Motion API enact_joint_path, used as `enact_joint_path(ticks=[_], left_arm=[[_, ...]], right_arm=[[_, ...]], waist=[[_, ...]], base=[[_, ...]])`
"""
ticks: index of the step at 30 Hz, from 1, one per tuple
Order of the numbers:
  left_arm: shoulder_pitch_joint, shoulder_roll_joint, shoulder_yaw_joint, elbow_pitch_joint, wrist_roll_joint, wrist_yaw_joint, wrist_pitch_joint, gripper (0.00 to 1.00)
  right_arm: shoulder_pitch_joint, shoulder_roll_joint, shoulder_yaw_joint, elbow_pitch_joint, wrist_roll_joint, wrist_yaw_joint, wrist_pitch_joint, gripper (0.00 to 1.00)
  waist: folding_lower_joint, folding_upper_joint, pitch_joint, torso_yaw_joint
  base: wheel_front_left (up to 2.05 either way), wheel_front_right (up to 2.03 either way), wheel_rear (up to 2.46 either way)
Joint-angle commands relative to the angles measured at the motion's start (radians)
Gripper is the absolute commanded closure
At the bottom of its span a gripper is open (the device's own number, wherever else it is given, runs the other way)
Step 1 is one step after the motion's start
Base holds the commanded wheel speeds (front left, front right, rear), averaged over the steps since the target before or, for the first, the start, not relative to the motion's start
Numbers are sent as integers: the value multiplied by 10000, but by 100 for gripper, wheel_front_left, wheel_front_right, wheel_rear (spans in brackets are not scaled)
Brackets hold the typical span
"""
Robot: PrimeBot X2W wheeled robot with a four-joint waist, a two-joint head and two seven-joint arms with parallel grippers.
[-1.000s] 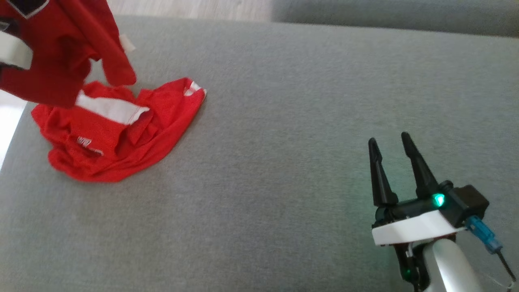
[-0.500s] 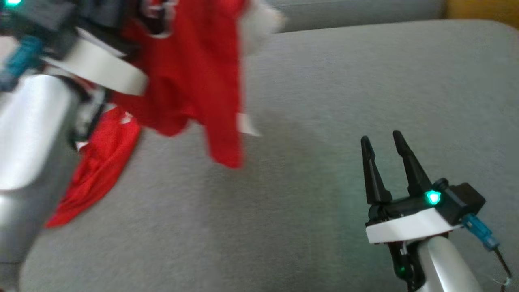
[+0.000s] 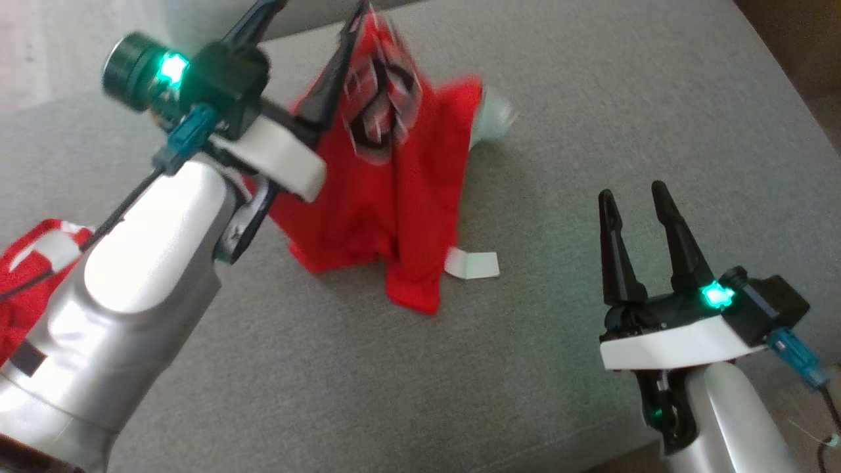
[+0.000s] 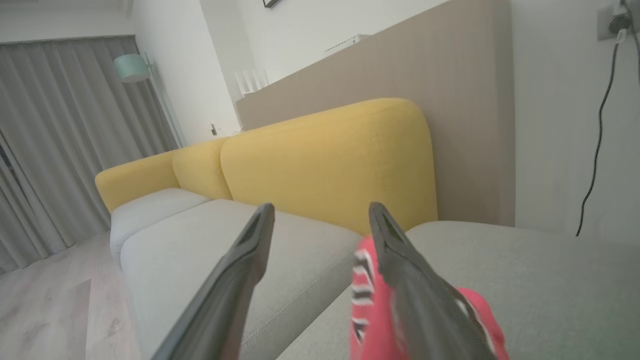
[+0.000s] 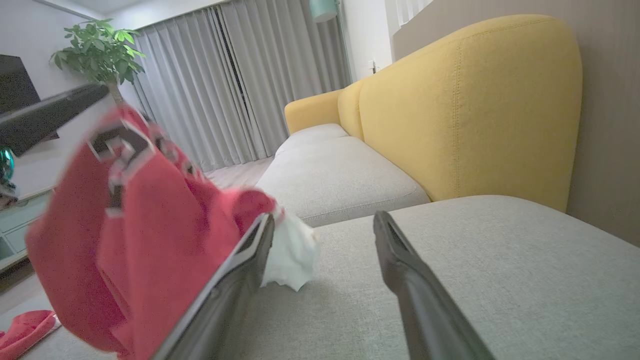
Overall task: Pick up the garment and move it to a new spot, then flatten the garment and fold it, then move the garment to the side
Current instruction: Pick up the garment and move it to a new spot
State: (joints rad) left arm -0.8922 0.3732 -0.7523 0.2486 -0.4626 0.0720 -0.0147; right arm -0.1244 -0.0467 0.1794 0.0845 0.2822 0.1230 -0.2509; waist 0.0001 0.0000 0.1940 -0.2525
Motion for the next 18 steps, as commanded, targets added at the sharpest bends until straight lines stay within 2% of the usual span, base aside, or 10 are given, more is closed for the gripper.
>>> enact_joint_path(ticks=[1,5,10,15,18], left_arm=[[-249,304,435,345,148,37,-506,0],[-5,372,521,988,165,81,-1186,0],[905,531,963,1296,-162,295,-2143,0],[2583,638,1536,567,-381,649,-2450,0],[3860,533,2102,-373,-245,873,-2464,0]], right_arm=[[-426,-35,177,-406,86,77,-109,0],[-355,-35,112,-421,-11,77,-109,0],[-186,-35,-81,-375,-256,77,-109,0],[139,-35,-332,-289,-556,77,-109,0],[350,-35,-445,-239,-701,77,-109,0]], waist=[[-1,0,267,-223],[-1,0,244,-51],[-1,0,23,592],[-1,0,-345,1380],[-1,0,-586,1784]], base=[[0,0,0],[0,0,0],[0,0,0],[0,0,0],[0,0,0]])
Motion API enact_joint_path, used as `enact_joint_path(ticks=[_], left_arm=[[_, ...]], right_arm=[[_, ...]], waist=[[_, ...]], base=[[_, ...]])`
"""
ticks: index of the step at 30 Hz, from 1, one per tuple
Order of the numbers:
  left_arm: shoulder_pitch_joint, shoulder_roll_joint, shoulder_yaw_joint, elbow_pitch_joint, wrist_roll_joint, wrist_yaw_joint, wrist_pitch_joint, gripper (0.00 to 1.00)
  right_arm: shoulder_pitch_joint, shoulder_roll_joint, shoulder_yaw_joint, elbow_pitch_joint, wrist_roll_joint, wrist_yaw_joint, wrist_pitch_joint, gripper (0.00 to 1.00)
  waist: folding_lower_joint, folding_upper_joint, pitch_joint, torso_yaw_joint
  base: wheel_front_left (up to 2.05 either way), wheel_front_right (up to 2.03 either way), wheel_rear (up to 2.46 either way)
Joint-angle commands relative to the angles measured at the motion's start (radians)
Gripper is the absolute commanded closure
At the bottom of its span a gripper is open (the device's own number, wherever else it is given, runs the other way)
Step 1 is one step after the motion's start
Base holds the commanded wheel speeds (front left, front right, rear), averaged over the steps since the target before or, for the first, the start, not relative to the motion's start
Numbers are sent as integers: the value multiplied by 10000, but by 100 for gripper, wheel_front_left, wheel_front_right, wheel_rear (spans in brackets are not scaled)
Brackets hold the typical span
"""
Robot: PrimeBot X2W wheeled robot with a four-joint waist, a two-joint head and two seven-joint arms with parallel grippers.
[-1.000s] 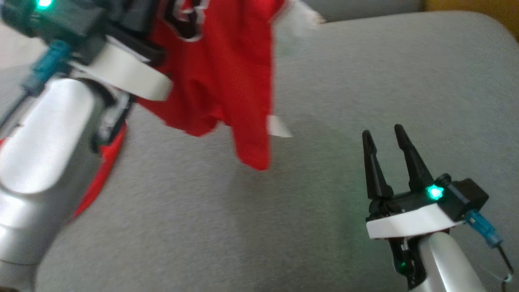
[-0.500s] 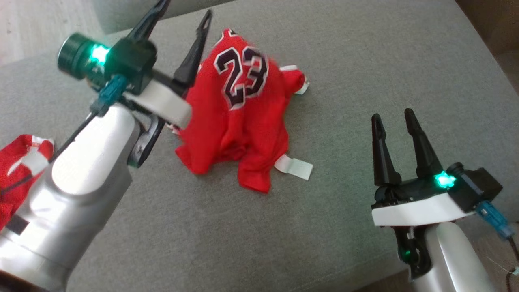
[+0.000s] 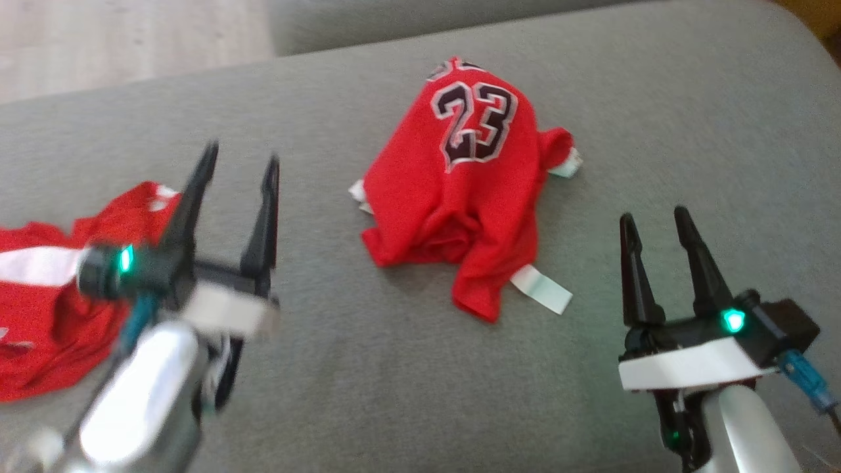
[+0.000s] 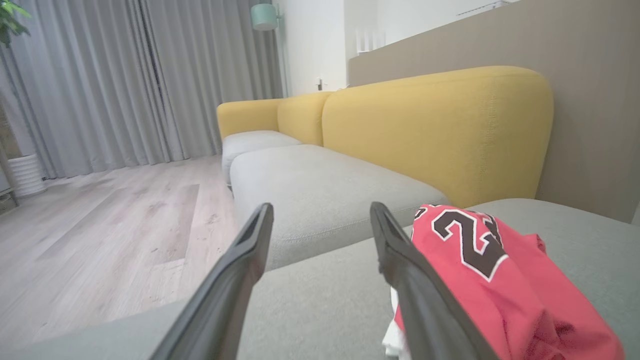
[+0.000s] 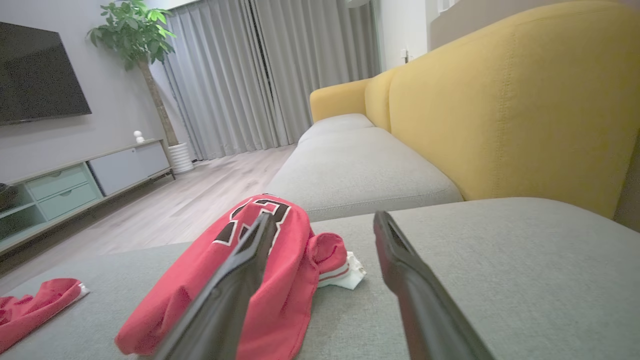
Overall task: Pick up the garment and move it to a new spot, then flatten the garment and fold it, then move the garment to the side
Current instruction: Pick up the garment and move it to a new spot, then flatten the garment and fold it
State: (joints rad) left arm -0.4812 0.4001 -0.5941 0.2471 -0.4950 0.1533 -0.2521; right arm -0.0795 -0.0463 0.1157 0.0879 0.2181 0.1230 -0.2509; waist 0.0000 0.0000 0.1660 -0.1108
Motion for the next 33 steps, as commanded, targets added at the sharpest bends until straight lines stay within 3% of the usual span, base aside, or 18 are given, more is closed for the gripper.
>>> enact_joint_path(ticks=[1,10,14,21,33], left_arm=[[224,191,692,-647,176,104,-92,0],[3616,-1411,2064,-1974,1225,39,-95,0],[4100,-2004,2680,-1997,1610,-410,-96,0],[3960,-2509,3245,-1796,2290,-1289,-96,0],[3718,-3140,3742,-1341,2932,-2100,-97,0]], right_arm=[[-28,-39,156,-255,-97,77,-109,0],[500,-39,182,-82,-135,77,-109,0],[593,-39,280,-36,-94,77,-109,0],[474,-39,284,133,-278,77,-109,0],[-1190,-39,1905,3719,164,77,483,0]], waist=[[0,0,-389,485],[0,0,-961,931],[0,0,-1051,947],[0,0,-820,1166],[0,0,-167,1890]], base=[[0,0,0],[0,0,0],[0,0,0],[0,0,0],[0,0,0]])
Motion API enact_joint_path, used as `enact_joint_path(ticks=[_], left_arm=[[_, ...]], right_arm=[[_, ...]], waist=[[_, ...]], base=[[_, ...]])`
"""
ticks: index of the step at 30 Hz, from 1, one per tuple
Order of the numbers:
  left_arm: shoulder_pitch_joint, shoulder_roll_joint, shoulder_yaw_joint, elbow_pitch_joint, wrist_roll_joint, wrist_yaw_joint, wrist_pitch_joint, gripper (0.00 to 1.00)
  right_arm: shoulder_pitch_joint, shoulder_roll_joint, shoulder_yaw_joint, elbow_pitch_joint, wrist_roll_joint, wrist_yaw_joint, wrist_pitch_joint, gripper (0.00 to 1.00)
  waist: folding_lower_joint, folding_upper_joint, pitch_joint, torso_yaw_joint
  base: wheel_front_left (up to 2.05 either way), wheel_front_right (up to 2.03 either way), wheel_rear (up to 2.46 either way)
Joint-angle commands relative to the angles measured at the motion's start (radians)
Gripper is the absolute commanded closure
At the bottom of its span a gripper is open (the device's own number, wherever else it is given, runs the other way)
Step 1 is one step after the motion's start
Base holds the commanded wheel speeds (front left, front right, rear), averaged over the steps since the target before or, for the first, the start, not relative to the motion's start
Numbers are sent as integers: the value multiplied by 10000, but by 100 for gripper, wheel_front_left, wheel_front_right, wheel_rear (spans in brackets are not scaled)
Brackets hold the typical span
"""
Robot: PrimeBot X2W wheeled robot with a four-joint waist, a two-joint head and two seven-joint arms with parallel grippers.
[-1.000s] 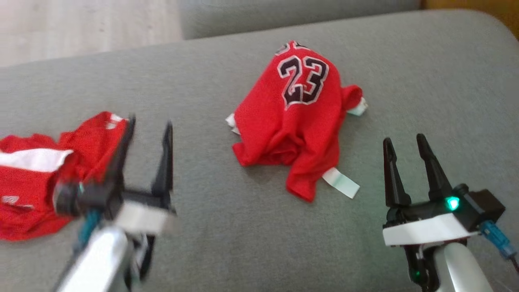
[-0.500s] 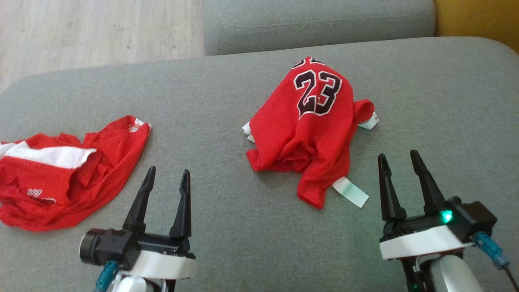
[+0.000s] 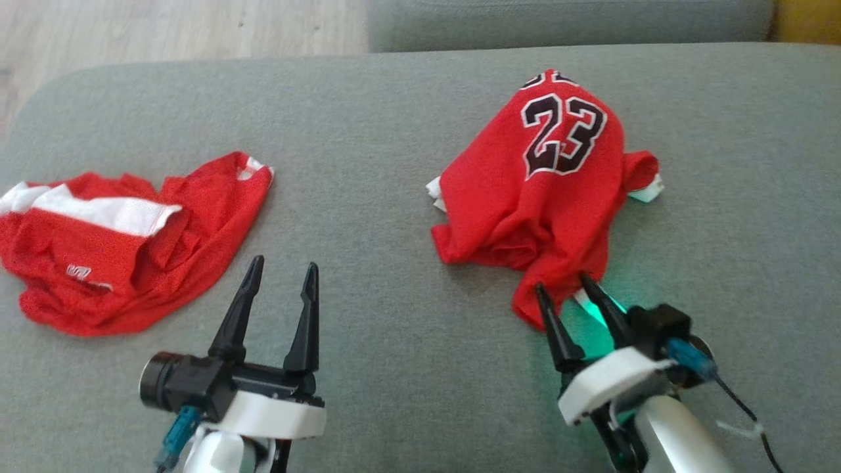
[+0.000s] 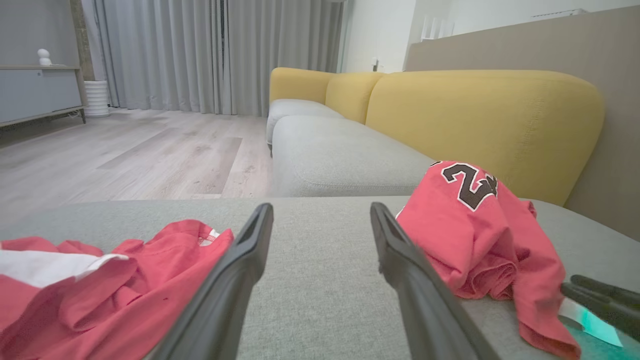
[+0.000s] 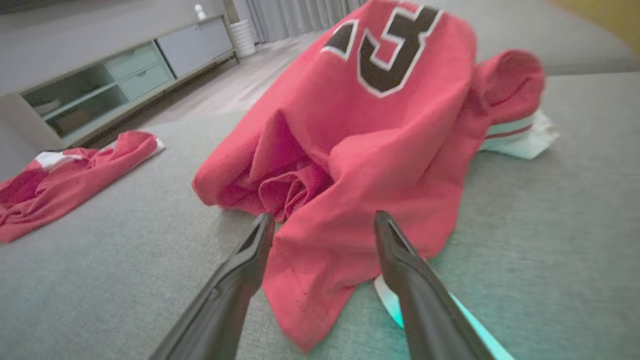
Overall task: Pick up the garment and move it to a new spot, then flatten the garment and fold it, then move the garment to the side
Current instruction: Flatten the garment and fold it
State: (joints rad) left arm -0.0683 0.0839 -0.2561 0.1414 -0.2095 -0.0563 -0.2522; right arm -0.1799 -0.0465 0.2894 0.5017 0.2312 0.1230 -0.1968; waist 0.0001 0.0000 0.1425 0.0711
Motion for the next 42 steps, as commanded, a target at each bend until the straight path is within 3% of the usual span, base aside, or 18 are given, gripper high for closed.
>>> enact_joint_path(ticks=[1,12,13,14,18,23,32,39,40,41,42], left_arm=[[-449,-12,391,-248,105,-53,-95,0],[-585,-253,664,-89,303,-315,-95,0],[-566,-263,713,-97,314,-322,-95,0],[-537,-270,765,-94,322,-328,-95,0],[-508,-294,926,-81,375,-373,-95,0],[-530,-315,1056,-147,406,-426,-95,0],[-459,-333,1007,-286,363,-406,-95,0],[-454,-335,869,-325,240,-336,-95,0],[-459,-335,852,-329,222,-333,-95,0],[-468,-335,837,-327,206,-329,-95,0],[-476,-335,820,-321,193,-327,-95,0]], right_arm=[[-357,-37,309,-97,107,77,32,0],[-1769,-37,1108,2657,90,77,492,0],[-1839,-37,1126,2793,37,77,490,65],[-1919,-37,1137,2901,-63,77,449,100],[-2162,-37,556,3199,-401,77,36,100],[-2370,-39,-1590,3224,-1365,77,-453,100],[-2568,-684,-6023,1392,-3561,77,-397,100],[-2935,-820,-7692,332,-4595,77,101,100],[-2985,-805,-7911,174,-4806,77,104,58],[-3038,-751,-8151,24,-4989,77,85,0],[-3080,-674,-8304,-88,-5144,77,71,0]], waist=[[-1,0,98,133],[-1,0,303,593],[-1,0,305,559],[-1,0,304,504],[-1,0,268,172],[-1,0,120,-388],[-1,0,-59,-911],[-1,0,-20,-898],[-1,0,-3,-877],[-1,0,7,-859],[-1,0,10,-839]], base=[[0,0,0],[0,0,0],[0,0,0],[0,0,0],[0,0,0],[0,0,0],[0,0,0],[0,0,0],[0,0,0],[0,0,0],[0,0,0]])
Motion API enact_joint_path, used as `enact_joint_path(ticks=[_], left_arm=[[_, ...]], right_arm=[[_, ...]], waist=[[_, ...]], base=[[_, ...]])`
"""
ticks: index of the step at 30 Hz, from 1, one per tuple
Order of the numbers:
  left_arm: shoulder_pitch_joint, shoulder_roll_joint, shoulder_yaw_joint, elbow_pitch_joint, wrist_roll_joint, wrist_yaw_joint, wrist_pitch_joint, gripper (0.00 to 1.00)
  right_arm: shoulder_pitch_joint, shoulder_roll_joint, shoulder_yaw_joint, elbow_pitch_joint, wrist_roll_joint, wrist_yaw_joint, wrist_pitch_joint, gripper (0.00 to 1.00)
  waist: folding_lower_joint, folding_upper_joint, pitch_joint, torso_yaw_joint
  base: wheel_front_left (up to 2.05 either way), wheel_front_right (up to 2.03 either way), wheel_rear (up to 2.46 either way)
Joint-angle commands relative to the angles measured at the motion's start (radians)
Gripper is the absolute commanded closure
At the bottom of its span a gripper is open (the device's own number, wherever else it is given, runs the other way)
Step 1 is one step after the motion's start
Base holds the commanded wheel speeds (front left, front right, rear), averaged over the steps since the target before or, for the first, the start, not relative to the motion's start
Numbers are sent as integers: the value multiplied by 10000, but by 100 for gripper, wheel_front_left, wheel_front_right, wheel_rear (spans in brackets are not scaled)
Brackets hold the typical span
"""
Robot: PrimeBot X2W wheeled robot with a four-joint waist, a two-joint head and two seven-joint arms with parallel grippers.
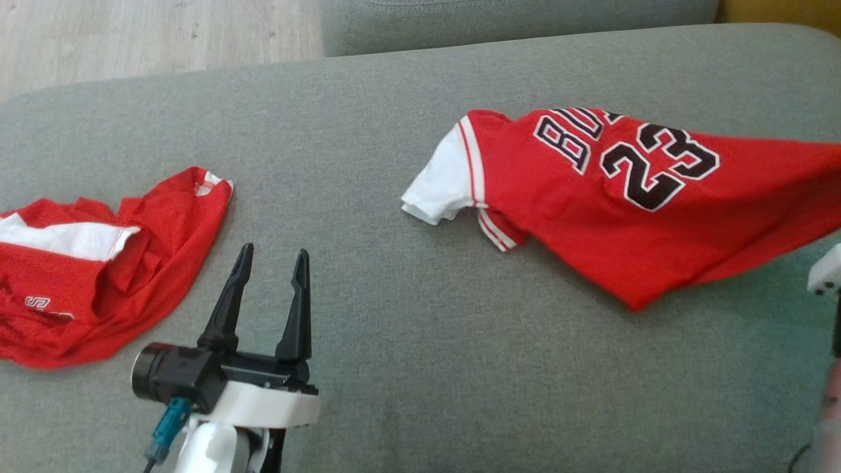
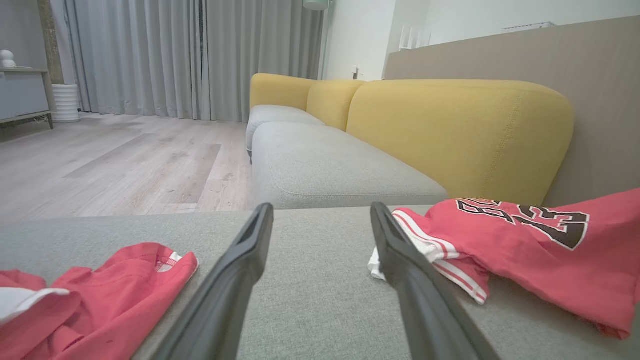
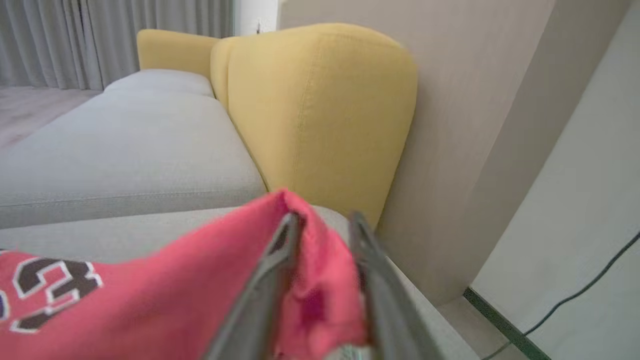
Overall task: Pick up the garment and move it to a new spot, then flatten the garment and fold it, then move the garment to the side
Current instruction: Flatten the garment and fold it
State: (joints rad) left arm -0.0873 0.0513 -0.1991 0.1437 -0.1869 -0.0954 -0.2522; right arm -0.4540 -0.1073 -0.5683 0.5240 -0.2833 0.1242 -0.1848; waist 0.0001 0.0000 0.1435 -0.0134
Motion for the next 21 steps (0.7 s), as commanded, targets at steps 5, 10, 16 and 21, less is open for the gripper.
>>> enact_joint_path(ticks=[5,10,16,21], left_arm=[[-274,-9,238,-296,-90,91,-95,0],[-165,-10,225,-285,-112,105,-95,0],[-50,-10,189,-356,-133,121,-95,0],[11,-10,132,-388,-130,111,-95,0]], right_arm=[[-288,396,633,-825,-150,65,-364,0],[498,559,2597,-1303,1174,65,-681,0],[2365,567,5527,-1895,3742,65,-761,0],[3241,569,6632,-2287,4279,65,-767,0]], waist=[[-1,0,-62,53],[-1,0,-285,90],[-1,0,-501,117],[-1,0,-537,169]], base=[[0,0,0],[0,0,0],[0,0,0],[0,0,0]])
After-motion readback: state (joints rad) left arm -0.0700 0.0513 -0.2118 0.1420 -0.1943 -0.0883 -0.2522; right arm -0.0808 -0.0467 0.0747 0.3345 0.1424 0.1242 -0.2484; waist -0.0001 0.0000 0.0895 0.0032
